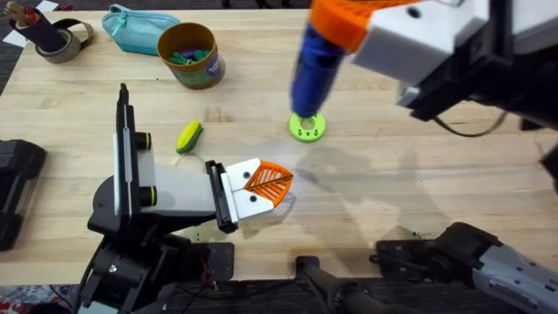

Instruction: Pick up the gripper from the table and insert it into the empty holder that is missing its gripper. Then pick up a screw, insert it into the mounting hole, and use the screwdriver to tighten it. Finally, clean up the table by picking up the vegetable and placing it into the bucket.

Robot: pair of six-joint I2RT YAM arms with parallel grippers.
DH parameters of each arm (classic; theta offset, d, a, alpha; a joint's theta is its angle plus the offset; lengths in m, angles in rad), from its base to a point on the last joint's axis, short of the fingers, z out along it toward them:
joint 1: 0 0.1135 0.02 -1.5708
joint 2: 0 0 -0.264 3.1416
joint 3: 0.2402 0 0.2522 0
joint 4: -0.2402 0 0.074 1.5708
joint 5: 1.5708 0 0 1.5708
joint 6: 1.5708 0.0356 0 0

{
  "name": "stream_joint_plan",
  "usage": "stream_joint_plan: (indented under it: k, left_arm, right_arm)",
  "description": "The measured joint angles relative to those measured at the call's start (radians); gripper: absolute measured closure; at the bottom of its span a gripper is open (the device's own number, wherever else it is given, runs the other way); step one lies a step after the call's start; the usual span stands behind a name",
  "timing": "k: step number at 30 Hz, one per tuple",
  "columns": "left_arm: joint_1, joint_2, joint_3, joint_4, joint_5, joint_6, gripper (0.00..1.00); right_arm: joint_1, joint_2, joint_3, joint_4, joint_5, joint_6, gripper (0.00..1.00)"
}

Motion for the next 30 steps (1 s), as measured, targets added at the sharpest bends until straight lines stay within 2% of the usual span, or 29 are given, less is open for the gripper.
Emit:
stream_joint_plan:
  k: [8, 15, 26, 30]
  left_arm:
    - [0.000, -0.001, 0.000, -0.010, -0.003, 0.000, 0.988]
    - [0.000, -0.001, 0.000, -0.009, -0.003, 0.000, 0.988]
    - [0.000, -0.001, 0.000, -0.009, -0.003, 0.000, 0.988]
    - [0.000, -0.001, 0.000, -0.009, -0.003, 0.000, 0.988]
  right_arm:
    - [0.020, 0.065, -0.012, 0.031, -0.015, 0.024, 0.963]
    - [0.020, 0.155, -0.002, 0.179, -0.126, 0.080, 0.964]
    - [0.021, 0.436, 0.247, 0.185, -0.365, 0.125, 0.963]
    - [0.021, 0.500, 0.303, 0.285, -0.441, 0.147, 0.964]
